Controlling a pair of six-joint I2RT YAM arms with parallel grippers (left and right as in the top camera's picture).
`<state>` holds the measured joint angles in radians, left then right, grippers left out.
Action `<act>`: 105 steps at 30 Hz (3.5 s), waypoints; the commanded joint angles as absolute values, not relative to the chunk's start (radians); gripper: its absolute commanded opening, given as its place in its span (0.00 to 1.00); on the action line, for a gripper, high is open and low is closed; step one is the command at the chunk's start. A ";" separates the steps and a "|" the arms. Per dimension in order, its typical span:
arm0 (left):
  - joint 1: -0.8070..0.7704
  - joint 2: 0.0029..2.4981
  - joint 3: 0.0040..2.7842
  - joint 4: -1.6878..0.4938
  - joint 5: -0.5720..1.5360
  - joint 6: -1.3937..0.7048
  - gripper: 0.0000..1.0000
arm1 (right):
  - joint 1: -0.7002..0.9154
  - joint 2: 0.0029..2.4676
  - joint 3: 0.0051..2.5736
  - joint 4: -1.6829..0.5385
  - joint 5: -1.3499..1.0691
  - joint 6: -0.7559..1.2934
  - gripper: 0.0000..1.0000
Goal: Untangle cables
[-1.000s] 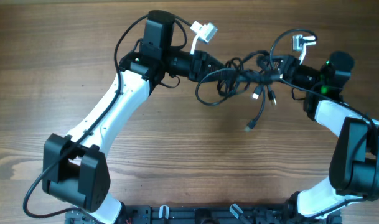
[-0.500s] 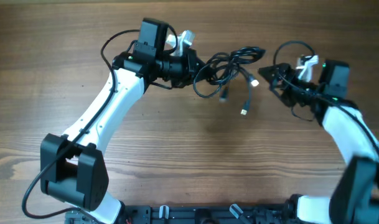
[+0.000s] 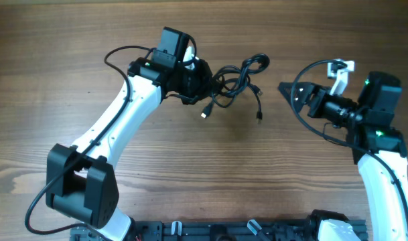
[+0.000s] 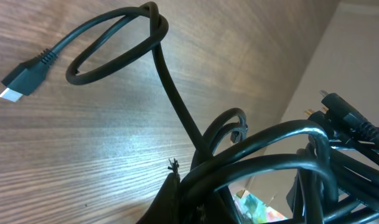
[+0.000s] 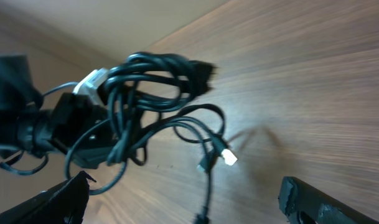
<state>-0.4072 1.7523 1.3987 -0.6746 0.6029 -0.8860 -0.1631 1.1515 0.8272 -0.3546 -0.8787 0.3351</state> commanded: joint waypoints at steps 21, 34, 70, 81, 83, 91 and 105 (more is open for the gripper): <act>-0.467 1.728 1.407 -0.708 0.736 -1.111 0.04 | 0.217 1.309 0.837 -0.212 -0.658 0.576 0.06; -0.464 1.728 1.407 -0.921 0.217 -0.736 0.50 | 0.081 1.315 0.837 -0.141 -0.894 0.550 0.04; -0.448 1.792 1.407 -0.478 0.716 -0.321 0.52 | -0.171 1.362 0.837 0.258 -1.573 0.842 0.04; -0.480 1.895 1.407 -0.426 0.927 -0.323 0.43 | -0.172 1.362 0.837 0.262 -1.576 0.846 0.04; -0.480 1.895 1.407 -0.430 0.957 -0.324 0.37 | -0.172 1.362 0.837 0.262 -1.572 0.846 0.04; -0.525 1.895 1.407 -0.433 0.976 -0.432 0.23 | -0.171 1.362 0.837 0.326 -1.572 0.905 0.04; -0.486 1.895 1.407 -0.447 0.746 -0.636 0.04 | -0.172 1.384 0.836 0.338 -1.517 0.863 0.04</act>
<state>-0.5301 1.8908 1.4105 -0.4290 0.8398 -0.5934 -0.1696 1.3640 0.8200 0.3309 -1.5494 0.9115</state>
